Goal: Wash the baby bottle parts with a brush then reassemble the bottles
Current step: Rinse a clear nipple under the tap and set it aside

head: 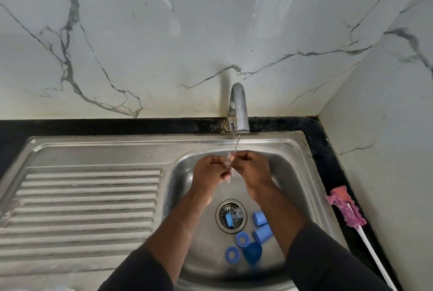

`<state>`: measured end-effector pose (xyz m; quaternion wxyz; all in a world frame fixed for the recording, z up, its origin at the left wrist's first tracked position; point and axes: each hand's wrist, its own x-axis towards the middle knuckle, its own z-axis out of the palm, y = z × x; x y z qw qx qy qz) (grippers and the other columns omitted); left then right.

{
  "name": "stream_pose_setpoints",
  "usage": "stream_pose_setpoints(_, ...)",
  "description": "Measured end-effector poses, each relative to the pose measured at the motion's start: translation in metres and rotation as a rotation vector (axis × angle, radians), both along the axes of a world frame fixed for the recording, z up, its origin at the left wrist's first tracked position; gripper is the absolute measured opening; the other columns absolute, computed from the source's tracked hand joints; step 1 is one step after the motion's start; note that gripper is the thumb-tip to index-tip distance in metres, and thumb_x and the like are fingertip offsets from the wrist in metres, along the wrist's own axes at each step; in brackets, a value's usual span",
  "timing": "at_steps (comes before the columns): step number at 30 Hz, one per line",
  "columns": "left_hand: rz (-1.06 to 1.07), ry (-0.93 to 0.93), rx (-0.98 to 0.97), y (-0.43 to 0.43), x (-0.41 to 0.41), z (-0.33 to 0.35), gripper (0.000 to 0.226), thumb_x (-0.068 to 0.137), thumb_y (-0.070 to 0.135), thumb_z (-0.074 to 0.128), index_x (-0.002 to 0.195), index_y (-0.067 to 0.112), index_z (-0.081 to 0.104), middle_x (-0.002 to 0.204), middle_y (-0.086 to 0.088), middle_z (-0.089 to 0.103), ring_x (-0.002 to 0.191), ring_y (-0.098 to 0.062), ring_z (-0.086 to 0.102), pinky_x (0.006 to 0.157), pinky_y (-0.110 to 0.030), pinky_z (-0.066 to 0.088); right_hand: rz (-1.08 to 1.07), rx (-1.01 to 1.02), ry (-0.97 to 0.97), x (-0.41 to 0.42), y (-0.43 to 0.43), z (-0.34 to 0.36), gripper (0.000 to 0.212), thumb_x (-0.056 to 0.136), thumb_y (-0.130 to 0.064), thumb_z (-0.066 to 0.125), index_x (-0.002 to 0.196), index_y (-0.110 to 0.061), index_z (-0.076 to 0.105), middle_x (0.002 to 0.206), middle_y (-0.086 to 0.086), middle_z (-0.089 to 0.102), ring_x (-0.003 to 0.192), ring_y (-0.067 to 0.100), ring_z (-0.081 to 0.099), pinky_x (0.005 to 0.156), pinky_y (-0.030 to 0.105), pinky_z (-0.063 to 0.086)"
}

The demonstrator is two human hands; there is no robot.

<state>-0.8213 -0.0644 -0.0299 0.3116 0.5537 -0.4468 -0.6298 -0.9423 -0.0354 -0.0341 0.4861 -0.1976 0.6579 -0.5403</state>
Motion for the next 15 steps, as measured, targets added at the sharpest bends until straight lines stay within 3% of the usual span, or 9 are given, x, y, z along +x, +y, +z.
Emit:
stream_pose_setpoints(4,0.034,0.056,0.042,0.006,0.003,-0.006,0.012,0.091,-0.007,0.064,0.096,0.004,0.065,0.086,-0.017,0.074,0.082,-0.032,0.072,0.081,-0.051,0.059,0.185,-0.038,0.179,0.0,0.003,0.007,0.021,0.081,0.001,0.078,0.096,-0.012,0.072,0.092,0.001,0.076,0.094,0.016,0.072,0.091,0.035,0.058)
stream_pose_setpoints(9,0.015,0.101,0.029,0.012,0.003,-0.011,0.01,0.091,-0.003,0.066,0.095,0.006,0.067,0.085,-0.011,0.075,0.078,-0.023,0.072,0.074,-0.037,0.061,0.342,0.007,0.307,-0.011,0.005,0.005,0.057,0.075,-0.007,0.086,0.125,-0.021,0.062,0.105,-0.001,0.074,0.1,0.014,0.071,0.094,0.036,0.057)
stream_pose_setpoints(12,0.028,0.113,0.054,0.01,0.002,-0.015,0.009,0.09,-0.003,0.067,0.096,0.003,0.068,0.091,-0.016,0.074,0.081,-0.025,0.073,0.078,-0.041,0.062,0.416,0.028,0.415,-0.013,0.007,0.005,0.044,0.076,-0.009,0.085,0.115,-0.023,0.069,0.103,-0.003,0.076,0.099,0.013,0.071,0.095,0.041,0.057)
stream_pose_setpoints(15,0.064,0.158,0.158,0.009,-0.002,-0.014,0.012,0.092,-0.001,0.066,0.104,0.003,0.067,0.097,-0.02,0.074,0.083,-0.027,0.072,0.078,-0.037,0.063,0.363,-0.004,0.547,-0.013,0.005,0.013,0.031,0.081,-0.012,0.081,0.11,-0.016,0.07,0.095,-0.007,0.073,0.088,0.005,0.068,0.083,0.022,0.054)
